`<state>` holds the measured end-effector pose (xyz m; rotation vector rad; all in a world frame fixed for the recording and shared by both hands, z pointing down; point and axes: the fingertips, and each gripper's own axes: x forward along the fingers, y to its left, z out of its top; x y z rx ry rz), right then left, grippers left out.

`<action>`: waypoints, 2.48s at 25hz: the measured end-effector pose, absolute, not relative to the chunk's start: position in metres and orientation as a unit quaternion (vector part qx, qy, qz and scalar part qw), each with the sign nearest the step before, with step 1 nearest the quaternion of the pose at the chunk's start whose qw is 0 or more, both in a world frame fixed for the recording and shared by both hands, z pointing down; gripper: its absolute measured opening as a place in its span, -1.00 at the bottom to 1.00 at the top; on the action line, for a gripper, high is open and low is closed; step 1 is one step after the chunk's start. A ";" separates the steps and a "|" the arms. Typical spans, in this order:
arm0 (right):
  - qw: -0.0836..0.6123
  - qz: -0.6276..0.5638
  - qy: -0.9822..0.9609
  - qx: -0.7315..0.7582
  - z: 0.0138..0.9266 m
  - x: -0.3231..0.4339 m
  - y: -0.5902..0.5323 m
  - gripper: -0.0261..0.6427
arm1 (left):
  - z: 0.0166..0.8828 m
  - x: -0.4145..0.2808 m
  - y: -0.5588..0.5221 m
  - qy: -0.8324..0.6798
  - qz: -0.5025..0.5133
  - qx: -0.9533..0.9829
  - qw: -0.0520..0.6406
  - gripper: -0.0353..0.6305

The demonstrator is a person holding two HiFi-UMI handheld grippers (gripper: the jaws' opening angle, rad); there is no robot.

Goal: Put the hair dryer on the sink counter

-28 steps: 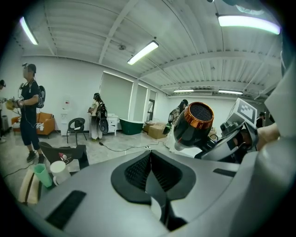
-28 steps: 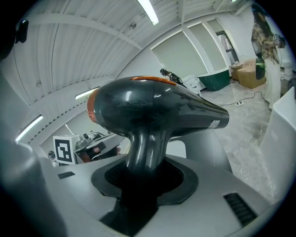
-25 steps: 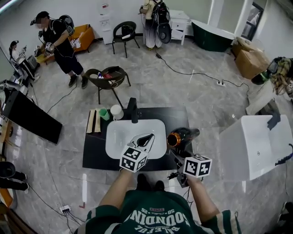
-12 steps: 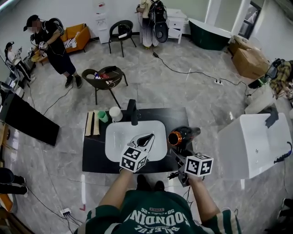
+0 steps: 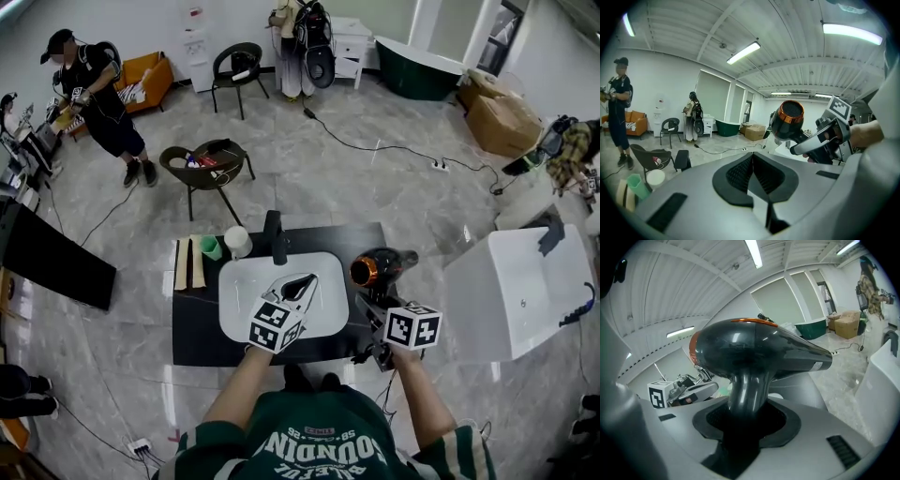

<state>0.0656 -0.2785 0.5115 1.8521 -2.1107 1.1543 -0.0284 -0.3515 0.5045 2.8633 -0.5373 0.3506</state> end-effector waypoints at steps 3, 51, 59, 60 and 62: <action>0.061 0.374 -0.690 0.617 0.516 0.066 -0.292 -0.38 | 0.506 -0.033 -0.358 -0.175 0.119 0.972 0.103 -0.86; 0.151 0.424 -0.647 0.615 0.674 0.138 -0.455 -0.38 | 0.598 0.031 -0.459 -0.203 0.162 0.950 0.173 -0.86; 0.178 0.426 -0.629 0.625 0.708 0.150 -0.471 -0.38 | 0.617 0.036 -0.450 -0.196 0.176 0.946 0.187 -0.86; 0.183 0.428 -0.624 0.627 0.713 0.151 -0.472 -0.37 | 0.619 0.035 -0.450 -0.196 0.177 0.946 0.189 -0.86; 0.196 0.431 -0.616 0.630 0.721 0.153 -0.474 -0.37 | 0.624 0.033 -0.449 -0.197 0.181 0.944 0.193 -0.86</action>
